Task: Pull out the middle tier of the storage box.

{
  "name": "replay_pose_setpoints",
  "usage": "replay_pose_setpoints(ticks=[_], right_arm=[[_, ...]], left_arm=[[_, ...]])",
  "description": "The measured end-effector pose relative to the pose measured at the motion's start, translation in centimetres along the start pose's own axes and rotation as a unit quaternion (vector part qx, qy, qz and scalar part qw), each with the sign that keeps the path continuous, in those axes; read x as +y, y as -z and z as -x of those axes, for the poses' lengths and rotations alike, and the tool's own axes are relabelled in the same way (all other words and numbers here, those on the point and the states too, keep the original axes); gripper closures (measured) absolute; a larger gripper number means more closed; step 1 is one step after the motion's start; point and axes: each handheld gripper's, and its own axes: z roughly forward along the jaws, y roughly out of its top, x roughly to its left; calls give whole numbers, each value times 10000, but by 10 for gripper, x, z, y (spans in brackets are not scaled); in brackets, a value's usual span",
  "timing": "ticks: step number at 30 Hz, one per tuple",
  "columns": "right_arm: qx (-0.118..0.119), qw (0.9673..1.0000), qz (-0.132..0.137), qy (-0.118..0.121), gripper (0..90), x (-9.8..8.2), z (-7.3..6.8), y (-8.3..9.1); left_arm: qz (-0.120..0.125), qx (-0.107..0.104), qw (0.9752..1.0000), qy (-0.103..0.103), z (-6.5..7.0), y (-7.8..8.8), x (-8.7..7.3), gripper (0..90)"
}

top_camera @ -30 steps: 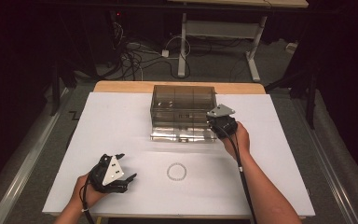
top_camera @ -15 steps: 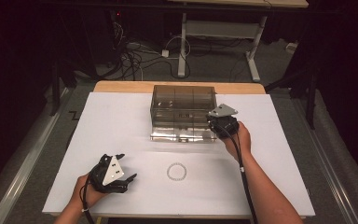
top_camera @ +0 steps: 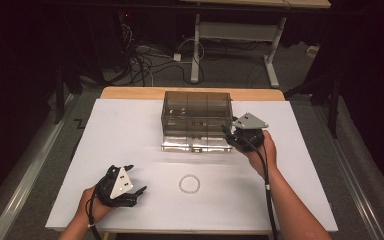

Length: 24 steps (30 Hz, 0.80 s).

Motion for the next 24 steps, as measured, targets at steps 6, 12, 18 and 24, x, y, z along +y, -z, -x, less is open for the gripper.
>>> replay_pose_setpoints(ticks=[6,12,18,24], right_arm=[[40,10000,88,-7,414,-4,0,6],[58,9997,190,-105,367,-9,2,13],[-69,9992,353,-145,298,-15,4,22],[-22,9993,342,-136,235,-21,7,31]], left_arm=[[5,1,10000,16,0,0,0,203],[-20,7,10000,-13,0,0,0,203],[-23,7,10000,-5,1,-1,0,203],[-24,1,10000,-3,1,-1,1,203]])
